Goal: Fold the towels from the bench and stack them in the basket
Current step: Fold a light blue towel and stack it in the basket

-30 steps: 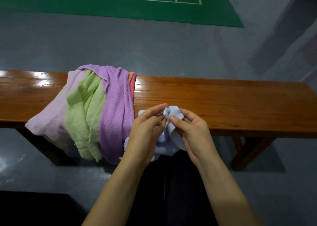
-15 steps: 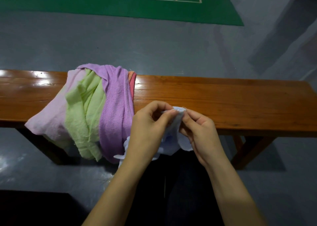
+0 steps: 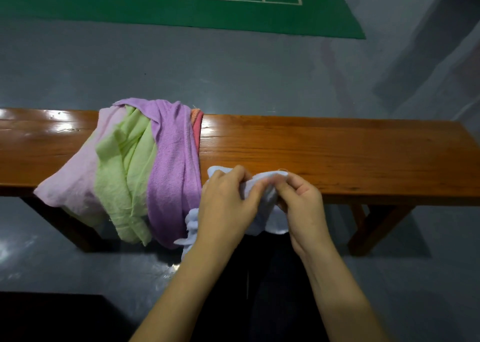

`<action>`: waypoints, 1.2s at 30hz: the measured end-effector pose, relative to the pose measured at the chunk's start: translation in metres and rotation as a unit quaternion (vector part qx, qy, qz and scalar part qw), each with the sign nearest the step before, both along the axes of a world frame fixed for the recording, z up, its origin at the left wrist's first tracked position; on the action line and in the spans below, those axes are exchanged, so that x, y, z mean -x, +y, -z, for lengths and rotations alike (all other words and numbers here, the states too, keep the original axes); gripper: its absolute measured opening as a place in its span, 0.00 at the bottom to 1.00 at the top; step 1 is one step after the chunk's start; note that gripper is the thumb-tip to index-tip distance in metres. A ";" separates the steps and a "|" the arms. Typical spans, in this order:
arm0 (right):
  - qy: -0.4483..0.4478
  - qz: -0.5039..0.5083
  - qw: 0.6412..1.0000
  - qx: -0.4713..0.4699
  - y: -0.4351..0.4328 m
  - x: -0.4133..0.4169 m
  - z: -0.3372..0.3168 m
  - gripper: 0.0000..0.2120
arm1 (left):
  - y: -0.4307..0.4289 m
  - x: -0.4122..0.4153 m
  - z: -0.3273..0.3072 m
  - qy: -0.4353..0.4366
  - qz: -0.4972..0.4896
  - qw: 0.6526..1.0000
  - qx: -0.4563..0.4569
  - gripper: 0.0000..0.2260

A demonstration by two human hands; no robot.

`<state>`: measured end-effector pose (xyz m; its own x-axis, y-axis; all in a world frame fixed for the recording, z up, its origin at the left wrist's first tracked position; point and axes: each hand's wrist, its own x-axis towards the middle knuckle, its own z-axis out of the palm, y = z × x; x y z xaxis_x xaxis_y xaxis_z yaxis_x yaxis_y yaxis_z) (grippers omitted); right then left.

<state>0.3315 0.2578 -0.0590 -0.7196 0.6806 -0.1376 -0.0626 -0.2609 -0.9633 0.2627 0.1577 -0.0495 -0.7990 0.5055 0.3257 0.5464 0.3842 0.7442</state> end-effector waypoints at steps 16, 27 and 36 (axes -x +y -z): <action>-0.059 0.246 0.962 0.103 0.039 -0.022 0.041 0.12 | -0.092 0.054 0.025 -0.113 0.130 0.985 -0.024 0.17; -0.104 0.286 0.951 0.060 0.052 -0.037 0.058 0.12 | -0.130 0.107 0.015 0.229 0.193 0.907 0.298 0.12; -0.104 0.278 0.955 0.023 0.051 -0.034 0.060 0.09 | -0.128 0.114 0.004 0.333 0.137 0.874 0.325 0.16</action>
<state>0.3655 0.3089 -0.1185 -0.2021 0.9395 -0.2765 -0.0122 -0.2847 -0.9585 0.1490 0.0297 -0.0530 -0.3614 0.8998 0.2444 0.9134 0.3943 -0.1010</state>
